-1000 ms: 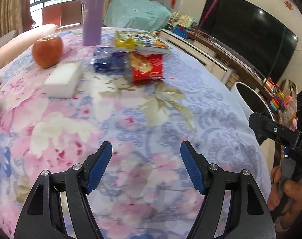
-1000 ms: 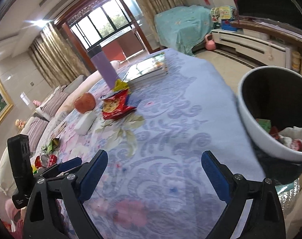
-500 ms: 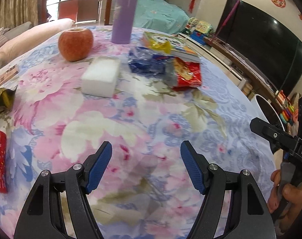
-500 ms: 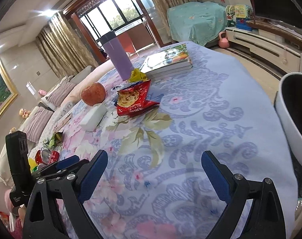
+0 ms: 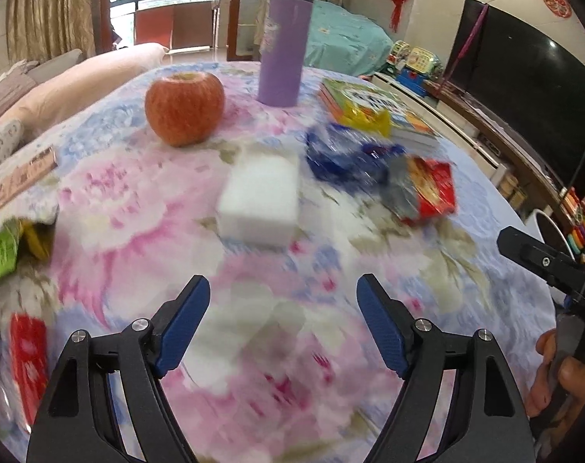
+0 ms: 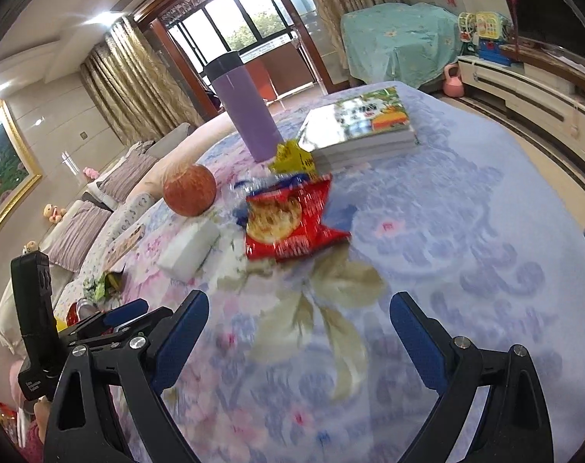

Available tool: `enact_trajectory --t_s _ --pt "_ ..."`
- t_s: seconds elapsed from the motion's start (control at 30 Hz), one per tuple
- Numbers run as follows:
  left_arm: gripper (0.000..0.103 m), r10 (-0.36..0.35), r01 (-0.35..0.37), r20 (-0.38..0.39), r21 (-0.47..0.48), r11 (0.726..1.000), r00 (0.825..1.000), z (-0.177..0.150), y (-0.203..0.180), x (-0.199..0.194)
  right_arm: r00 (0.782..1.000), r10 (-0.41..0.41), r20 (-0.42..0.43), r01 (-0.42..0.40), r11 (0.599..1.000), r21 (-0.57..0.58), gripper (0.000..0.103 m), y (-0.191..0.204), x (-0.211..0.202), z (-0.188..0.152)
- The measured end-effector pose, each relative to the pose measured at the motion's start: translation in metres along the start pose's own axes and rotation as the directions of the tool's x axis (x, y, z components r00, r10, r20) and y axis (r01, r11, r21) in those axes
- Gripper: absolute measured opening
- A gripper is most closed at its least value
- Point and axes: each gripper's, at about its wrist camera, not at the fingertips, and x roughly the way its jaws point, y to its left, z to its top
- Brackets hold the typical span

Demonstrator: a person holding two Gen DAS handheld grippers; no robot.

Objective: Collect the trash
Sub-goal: 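Move both tools back to the table toward the white foam block and red snack bag, then grasp the white foam block with the left tool while the right tool grasps the red snack bag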

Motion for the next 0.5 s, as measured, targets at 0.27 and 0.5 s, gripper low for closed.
enact_trajectory --t_s 0.27,0.5 --pt "0.085 0.031 -0.03 0.017 -0.027 0.999 0.999 0.032 0.018 0.026 1.0 -0.015 0.018 0.014 1.0 0.014 0.091 -0.005 0.03 0.029" --pt "0.066 0.025 -0.025 -0.014 -0.019 1.0 1.0 0.035 0.018 0.054 0.998 -0.029 -0.056 0.03 0.999 0.016 0.031 -0.009 0.066 0.035"
